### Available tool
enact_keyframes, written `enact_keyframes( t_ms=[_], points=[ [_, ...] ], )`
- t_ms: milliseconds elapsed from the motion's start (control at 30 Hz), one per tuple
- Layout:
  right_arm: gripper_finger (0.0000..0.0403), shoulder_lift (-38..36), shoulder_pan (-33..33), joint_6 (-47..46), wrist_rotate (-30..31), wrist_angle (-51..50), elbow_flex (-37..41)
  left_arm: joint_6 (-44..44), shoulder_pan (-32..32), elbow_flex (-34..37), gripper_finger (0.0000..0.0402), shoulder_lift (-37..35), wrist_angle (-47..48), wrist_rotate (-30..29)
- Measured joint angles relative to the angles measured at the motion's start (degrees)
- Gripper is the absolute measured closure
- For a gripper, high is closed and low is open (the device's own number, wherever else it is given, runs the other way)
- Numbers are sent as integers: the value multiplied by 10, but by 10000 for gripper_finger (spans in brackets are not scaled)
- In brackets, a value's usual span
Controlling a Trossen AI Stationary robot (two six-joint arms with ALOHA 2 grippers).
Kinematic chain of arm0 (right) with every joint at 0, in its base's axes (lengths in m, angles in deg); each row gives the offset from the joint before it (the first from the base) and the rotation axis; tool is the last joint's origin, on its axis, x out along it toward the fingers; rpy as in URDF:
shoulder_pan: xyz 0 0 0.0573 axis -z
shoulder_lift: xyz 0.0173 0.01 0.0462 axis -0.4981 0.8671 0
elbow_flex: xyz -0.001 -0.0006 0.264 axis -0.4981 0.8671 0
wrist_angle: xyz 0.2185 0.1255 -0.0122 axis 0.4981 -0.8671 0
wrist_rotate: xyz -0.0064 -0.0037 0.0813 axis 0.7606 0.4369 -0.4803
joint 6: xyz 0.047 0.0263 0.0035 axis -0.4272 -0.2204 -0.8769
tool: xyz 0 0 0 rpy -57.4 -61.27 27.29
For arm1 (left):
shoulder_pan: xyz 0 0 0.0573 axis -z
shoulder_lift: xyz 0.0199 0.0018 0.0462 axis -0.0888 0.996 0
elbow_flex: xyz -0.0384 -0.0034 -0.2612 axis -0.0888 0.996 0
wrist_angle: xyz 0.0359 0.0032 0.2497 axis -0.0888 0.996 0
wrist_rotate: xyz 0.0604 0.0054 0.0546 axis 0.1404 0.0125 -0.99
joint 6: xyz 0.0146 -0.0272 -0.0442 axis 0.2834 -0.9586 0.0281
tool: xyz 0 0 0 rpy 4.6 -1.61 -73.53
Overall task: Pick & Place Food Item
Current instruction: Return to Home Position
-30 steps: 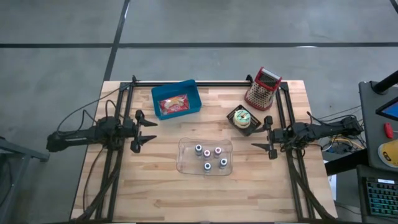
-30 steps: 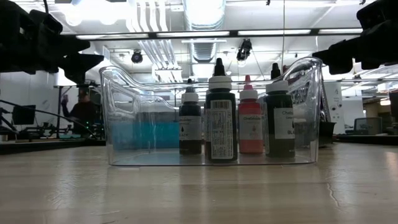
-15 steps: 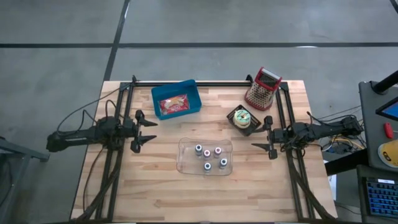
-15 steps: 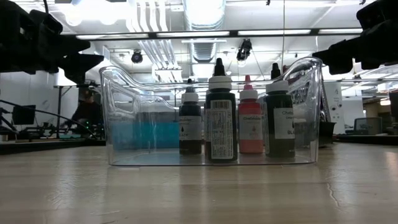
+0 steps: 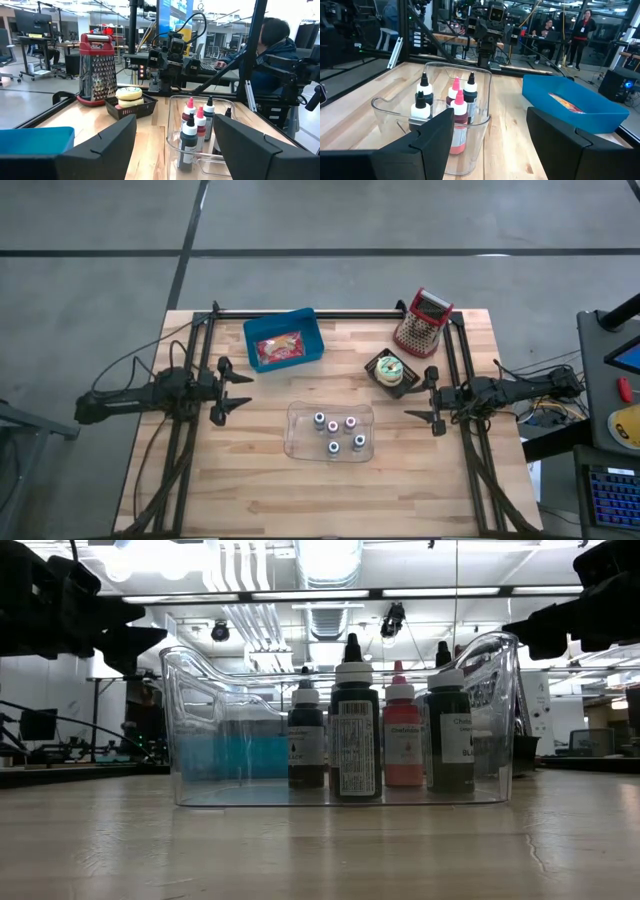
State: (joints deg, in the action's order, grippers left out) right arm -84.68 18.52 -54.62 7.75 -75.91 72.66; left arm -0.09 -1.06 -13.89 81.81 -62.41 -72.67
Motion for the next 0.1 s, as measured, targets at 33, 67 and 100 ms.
enact_keyframes(
  t_ms=[33,67,100],
  points=[
    [156,0,0,-1,0,0,0,0,0,0,129,0,0,0],
    [156,0,0,-1,0,0,0,0,0,0,129,0,0,0],
    [156,0,0,0,0,0,0,0,0,0,129,0,0,0]
  ],
)
